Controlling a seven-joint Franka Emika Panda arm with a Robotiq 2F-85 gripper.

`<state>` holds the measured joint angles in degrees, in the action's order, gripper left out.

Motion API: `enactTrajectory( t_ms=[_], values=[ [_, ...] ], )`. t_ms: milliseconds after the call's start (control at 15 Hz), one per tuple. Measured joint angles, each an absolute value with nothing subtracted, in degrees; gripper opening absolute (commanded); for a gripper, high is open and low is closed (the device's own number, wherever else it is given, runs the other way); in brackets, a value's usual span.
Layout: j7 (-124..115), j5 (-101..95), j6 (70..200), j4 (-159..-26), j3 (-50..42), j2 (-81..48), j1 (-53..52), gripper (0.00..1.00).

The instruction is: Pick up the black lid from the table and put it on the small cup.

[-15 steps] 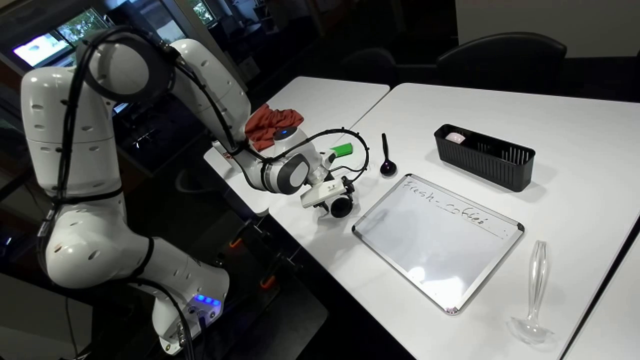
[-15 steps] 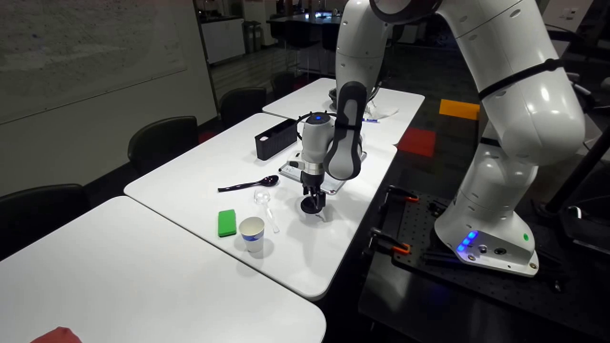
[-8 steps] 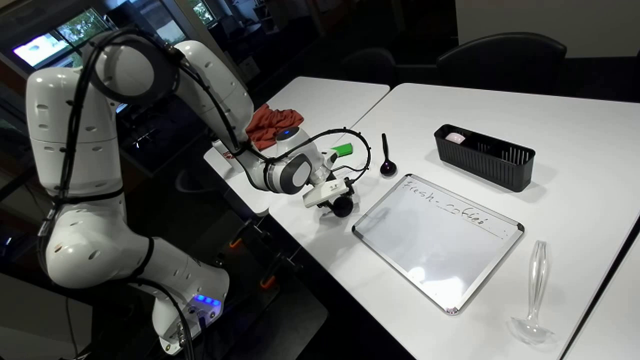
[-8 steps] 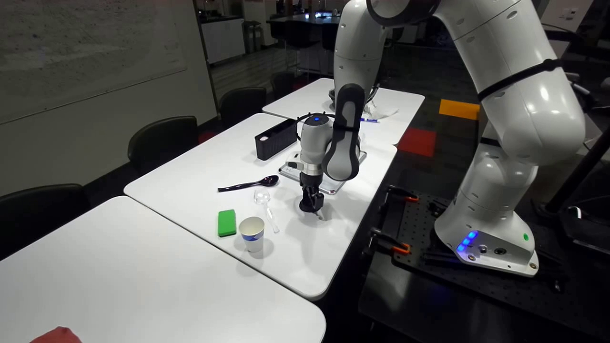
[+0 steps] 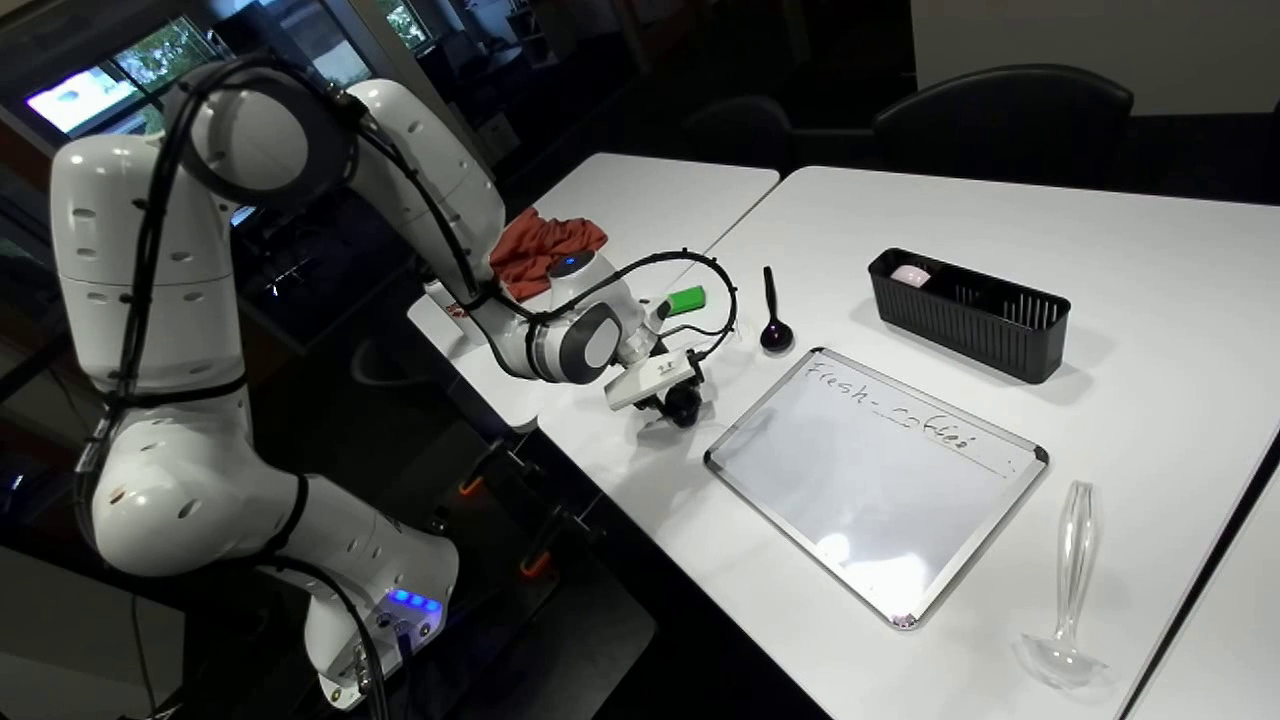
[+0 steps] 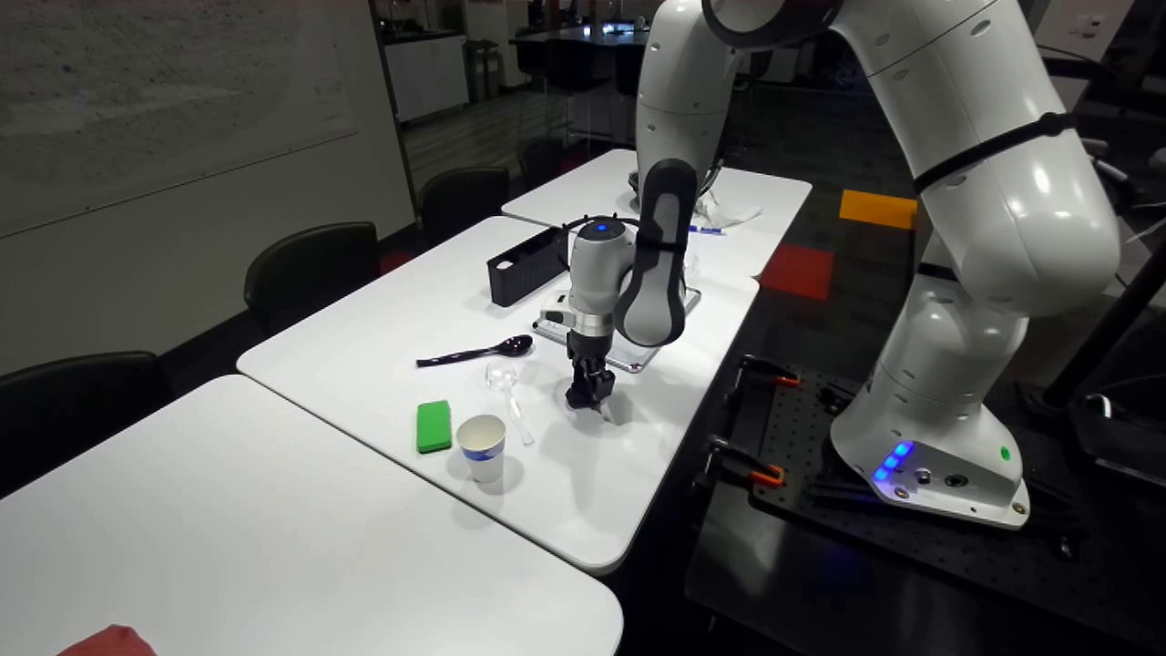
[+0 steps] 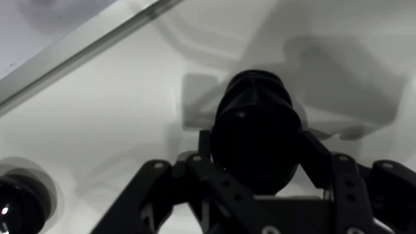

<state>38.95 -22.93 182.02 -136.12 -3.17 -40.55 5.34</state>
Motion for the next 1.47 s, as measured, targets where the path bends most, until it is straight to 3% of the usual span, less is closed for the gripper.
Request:
enactTrajectory(
  t_ms=[533, 1467],
  values=[
    [38.9, -23.7, 181.7, -136.4, -0.4, -35.2, 1.8, 0.73],
    [39.1, -22.4, 171.7, -136.0, 13.9, -24.9, 2.9, 0.73]
  ],
)
